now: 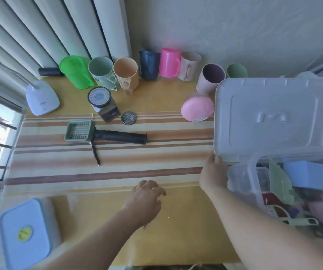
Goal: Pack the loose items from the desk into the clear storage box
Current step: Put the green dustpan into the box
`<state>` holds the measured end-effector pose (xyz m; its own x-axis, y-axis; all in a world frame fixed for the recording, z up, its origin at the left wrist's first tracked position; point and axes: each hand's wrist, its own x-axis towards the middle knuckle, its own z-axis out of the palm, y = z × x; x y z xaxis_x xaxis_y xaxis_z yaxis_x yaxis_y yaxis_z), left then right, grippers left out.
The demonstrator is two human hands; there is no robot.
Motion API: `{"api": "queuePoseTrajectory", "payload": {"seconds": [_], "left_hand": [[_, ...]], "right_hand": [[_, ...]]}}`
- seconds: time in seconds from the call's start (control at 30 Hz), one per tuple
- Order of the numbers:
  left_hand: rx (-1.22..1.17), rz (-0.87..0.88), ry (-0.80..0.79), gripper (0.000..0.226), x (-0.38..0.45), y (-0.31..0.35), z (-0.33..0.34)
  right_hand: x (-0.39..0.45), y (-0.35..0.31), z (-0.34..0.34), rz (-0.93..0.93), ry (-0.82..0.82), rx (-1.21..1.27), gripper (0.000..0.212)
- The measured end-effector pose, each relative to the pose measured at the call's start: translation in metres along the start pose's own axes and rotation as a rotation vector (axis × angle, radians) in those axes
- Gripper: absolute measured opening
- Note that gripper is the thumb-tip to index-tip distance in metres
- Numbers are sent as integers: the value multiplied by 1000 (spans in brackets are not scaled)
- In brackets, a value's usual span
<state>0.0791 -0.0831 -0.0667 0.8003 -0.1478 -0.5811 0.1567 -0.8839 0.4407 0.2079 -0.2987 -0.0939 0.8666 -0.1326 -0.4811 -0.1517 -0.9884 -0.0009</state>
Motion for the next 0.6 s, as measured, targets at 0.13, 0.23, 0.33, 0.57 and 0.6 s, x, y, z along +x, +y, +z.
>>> {"api": "queuePoseTrajectory", "payload": {"seconds": [0.13,0.23,0.33,0.57,0.6], "left_hand": [[29,51,26,35,17,10,-13],[30,78,81,34,39,27,-26],[66,126,129,34,70,52,-32],[257,100,92,34,163,136,-22],[289,85,82,33,172,142,-17]], "right_hand": [[-10,10,3,-49,-26,6,69],[-28,14,9,-147,-59,84,51],[-56,19,20,-193,-58,250,39],[-80,36,28,347,-75,830,39],[-78,37,29,348,-67,821,41]]}}
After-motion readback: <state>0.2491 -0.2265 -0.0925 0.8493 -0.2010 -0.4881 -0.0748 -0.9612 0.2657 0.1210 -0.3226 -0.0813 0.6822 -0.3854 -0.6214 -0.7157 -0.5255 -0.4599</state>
